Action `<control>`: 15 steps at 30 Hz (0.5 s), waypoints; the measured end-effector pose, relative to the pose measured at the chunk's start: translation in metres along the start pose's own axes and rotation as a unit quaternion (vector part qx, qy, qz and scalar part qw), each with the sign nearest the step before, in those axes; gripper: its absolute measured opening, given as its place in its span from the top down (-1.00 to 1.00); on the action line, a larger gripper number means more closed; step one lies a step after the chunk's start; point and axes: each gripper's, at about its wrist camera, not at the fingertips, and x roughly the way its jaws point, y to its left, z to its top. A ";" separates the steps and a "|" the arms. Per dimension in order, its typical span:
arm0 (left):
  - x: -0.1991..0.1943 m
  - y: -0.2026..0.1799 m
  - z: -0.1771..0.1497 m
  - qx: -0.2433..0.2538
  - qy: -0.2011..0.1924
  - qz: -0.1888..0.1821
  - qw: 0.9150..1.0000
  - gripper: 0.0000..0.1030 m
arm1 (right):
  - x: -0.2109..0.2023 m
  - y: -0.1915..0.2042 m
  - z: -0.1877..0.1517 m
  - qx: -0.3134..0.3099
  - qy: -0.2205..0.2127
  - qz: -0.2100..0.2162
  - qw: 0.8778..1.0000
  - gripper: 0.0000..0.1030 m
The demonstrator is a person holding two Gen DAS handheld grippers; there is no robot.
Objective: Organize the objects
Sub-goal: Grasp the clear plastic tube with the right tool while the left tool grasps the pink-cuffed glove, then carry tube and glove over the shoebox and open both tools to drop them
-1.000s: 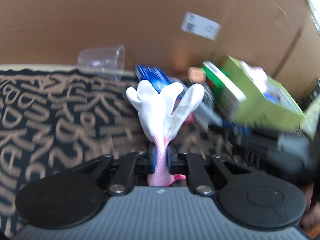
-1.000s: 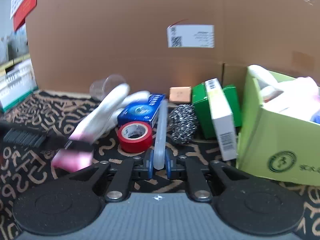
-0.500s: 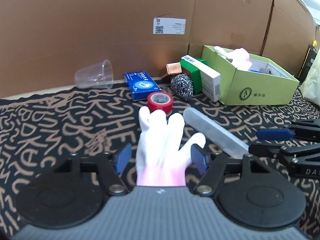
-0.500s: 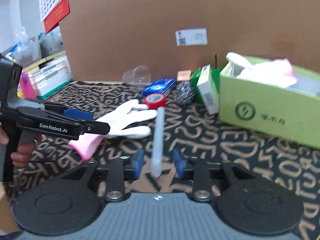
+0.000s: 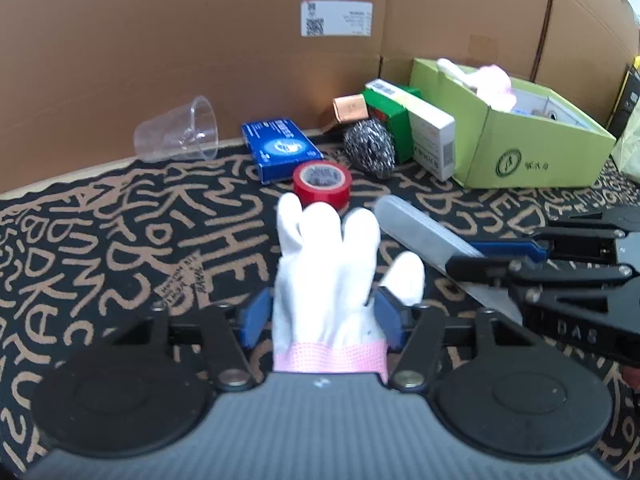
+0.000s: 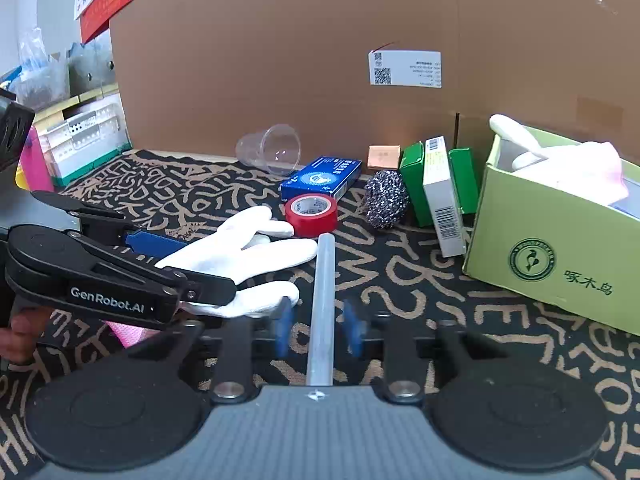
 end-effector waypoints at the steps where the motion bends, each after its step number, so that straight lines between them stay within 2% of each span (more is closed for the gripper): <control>1: -0.001 -0.001 -0.001 0.001 -0.002 -0.001 1.000 0.26 | 0.000 0.000 -0.001 0.002 -0.001 -0.002 1.000 0.72; 3: -0.003 -0.002 -0.001 -0.001 0.000 -0.008 1.000 0.77 | -0.004 0.000 -0.003 0.008 -0.011 -0.005 1.000 0.72; 8: -0.015 -0.012 0.006 -0.001 -0.016 -0.019 1.000 0.85 | -0.025 -0.003 -0.001 0.017 -0.040 -0.008 0.999 0.72; 15: -0.042 -0.047 0.038 0.018 -0.079 -0.061 0.995 0.86 | -0.074 -0.031 0.010 0.031 -0.095 -0.032 0.994 0.72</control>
